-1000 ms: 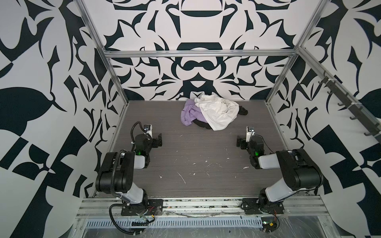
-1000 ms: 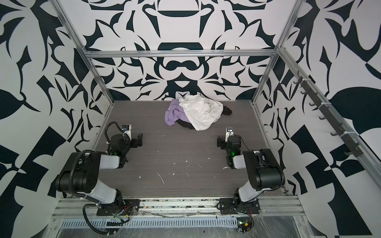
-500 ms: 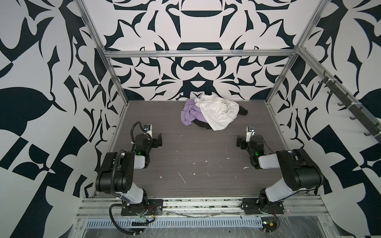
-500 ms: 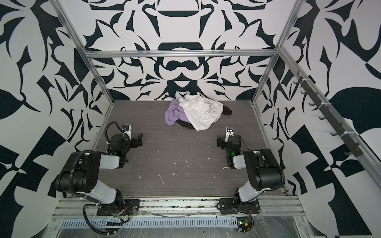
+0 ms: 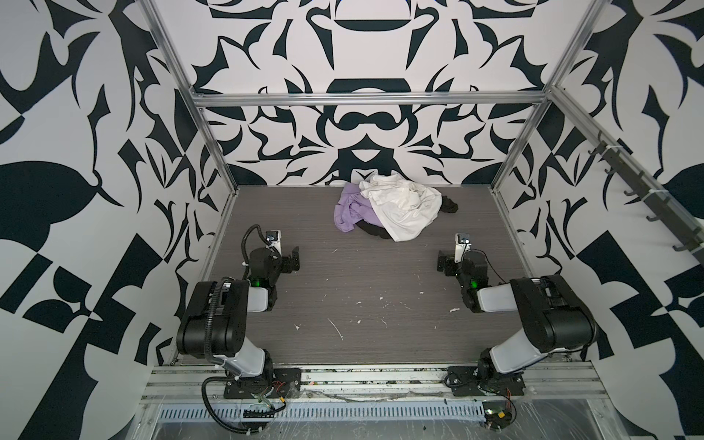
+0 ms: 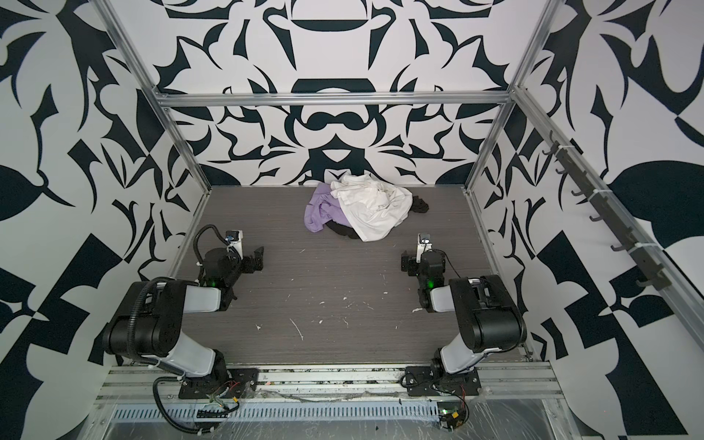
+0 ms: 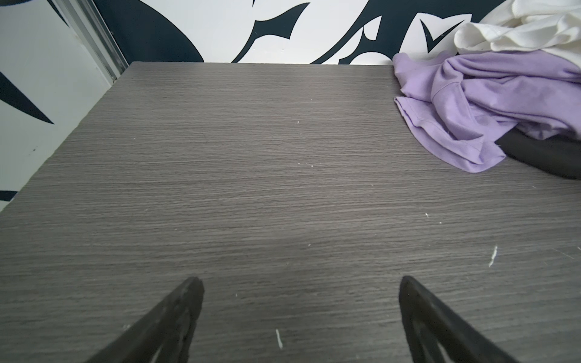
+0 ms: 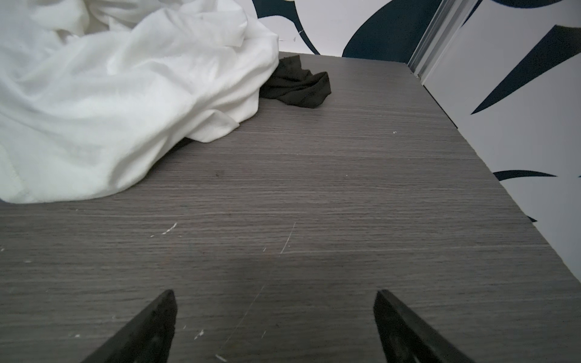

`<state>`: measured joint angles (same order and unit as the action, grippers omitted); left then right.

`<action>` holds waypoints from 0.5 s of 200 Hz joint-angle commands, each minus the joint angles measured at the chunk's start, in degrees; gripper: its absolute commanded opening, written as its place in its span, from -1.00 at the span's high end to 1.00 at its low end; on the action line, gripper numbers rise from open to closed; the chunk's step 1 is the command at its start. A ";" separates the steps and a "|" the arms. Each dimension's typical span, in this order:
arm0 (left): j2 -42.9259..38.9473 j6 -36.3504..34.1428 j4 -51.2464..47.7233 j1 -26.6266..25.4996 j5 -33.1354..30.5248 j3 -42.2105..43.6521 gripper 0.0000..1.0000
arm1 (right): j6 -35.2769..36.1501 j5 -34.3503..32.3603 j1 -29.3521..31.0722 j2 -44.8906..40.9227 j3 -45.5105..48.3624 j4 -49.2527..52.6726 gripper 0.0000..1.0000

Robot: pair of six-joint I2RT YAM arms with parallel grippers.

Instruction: Pick out a specific cloth from the pile

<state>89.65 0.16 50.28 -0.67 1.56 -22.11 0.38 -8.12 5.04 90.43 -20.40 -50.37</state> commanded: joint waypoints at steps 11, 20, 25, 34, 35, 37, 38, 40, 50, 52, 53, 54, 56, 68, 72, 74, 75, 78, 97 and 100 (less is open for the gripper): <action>-0.23 -0.09 1.40 -0.08 0.72 0.42 -0.98 | -0.35 -0.62 -0.13 -1.45 0.19 -2.09 -0.99; -0.25 -0.01 1.40 -0.10 0.72 0.49 -0.99 | -0.16 -1.09 -0.18 -1.42 0.02 -1.85 -1.00; -0.12 -0.08 1.40 -0.06 0.69 0.41 -0.99 | -0.36 -0.98 -0.20 -1.44 0.18 -2.07 -0.99; -0.13 -0.08 1.40 -0.15 0.64 0.40 -0.99 | -0.94 -2.39 -0.12 -1.47 0.42 -2.31 -0.99; -0.11 -0.08 1.40 -0.14 0.64 0.40 -0.99 | -0.92 -2.41 -0.12 -1.44 0.44 -2.34 -0.99; -0.13 -0.10 1.40 -0.17 0.57 0.40 -0.99 | -0.91 -2.38 -0.16 -1.41 0.38 -2.31 -1.00; -0.20 -0.09 1.44 -0.19 0.56 0.40 -0.99 | -0.96 -2.40 -0.14 -1.45 0.33 -2.30 -1.00; -0.16 -0.08 1.41 -0.21 0.57 0.44 -0.99 | -0.86 -2.42 -0.19 -1.46 0.29 -2.24 -1.00; -0.18 0.01 1.48 -0.15 0.58 0.44 -0.99 | -0.76 -2.43 -0.14 -1.34 0.21 -2.27 -1.00; -0.18 0.01 1.48 -0.15 0.58 0.48 -0.99 | -0.81 -2.43 -0.17 -1.34 0.19 -2.28 -1.00; -0.17 -0.03 1.49 -0.18 0.56 0.44 -0.99 | -0.81 -2.43 -0.18 -1.33 0.19 -2.28 -0.99; -0.22 -0.10 1.44 -0.15 0.55 0.46 -0.99 | -0.77 -2.43 -0.15 -1.32 0.19 -2.28 -0.99; -0.25 -0.08 1.41 -0.13 0.55 0.35 -0.99 | -0.81 -2.41 -0.12 -1.34 0.25 -2.28 -1.00; -0.19 -0.08 1.40 -0.13 0.59 0.47 -0.99 | -1.28 -2.37 -0.18 -1.57 0.38 -2.29 -0.99; -0.19 -0.13 1.48 -0.15 0.64 0.49 -0.99 | -1.22 -2.40 -0.14 -1.58 0.38 -2.28 -0.99; -0.20 -0.16 1.48 -0.20 0.64 0.51 -0.99 | -1.19 -2.40 -0.14 -1.53 0.41 -2.34 -0.99; -0.19 -0.12 1.49 -0.20 0.64 0.50 -0.99 | -1.18 -2.41 -0.13 -1.55 0.48 -2.40 -0.99; -0.18 -0.15 1.49 -0.19 0.63 0.54 -0.99 | -1.16 -2.37 -0.14 -1.53 0.50 -2.51 -0.99; -0.31 -0.03 1.57 -0.13 0.55 0.55 -0.99 | -1.54 -2.40 -0.12 -2.10 1.88 -4.87 -0.99; -0.32 -0.03 1.59 -0.18 0.55 0.55 -0.99 | -1.55 -2.42 -0.08 -2.40 2.12 -5.06 -0.99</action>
<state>89.65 0.14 50.28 -0.71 1.56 -22.11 -0.08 -9.47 4.95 90.43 -19.99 -51.27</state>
